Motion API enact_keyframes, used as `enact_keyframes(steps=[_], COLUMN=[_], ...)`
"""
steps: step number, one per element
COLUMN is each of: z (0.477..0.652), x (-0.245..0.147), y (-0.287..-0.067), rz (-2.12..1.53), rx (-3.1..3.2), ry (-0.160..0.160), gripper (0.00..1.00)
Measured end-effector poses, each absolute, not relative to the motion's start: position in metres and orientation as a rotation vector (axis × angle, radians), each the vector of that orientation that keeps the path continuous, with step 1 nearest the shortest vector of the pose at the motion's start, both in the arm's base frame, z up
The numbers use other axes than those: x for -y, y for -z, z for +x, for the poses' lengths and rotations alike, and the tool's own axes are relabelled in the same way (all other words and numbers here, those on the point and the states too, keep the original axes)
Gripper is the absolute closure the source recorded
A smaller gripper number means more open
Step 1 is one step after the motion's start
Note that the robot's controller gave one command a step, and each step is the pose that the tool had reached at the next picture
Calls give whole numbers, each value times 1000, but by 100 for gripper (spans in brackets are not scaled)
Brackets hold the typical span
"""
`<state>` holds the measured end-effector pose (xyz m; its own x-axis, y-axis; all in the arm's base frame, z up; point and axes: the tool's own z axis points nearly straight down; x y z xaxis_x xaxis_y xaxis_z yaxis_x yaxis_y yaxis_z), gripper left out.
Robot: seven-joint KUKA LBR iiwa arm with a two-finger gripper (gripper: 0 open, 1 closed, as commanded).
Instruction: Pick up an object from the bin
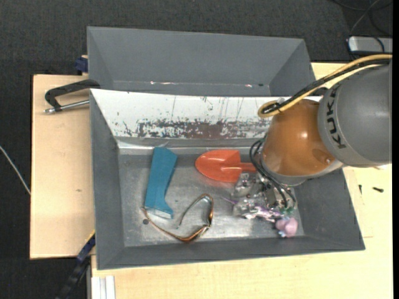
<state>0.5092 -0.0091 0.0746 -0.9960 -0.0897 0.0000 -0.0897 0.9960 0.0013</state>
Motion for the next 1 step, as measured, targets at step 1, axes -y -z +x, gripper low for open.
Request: enact_keyframes(steps=[1], z=[509], x=[9], y=[-75], rz=[141], rx=[3138], ry=[2], gripper=[100])
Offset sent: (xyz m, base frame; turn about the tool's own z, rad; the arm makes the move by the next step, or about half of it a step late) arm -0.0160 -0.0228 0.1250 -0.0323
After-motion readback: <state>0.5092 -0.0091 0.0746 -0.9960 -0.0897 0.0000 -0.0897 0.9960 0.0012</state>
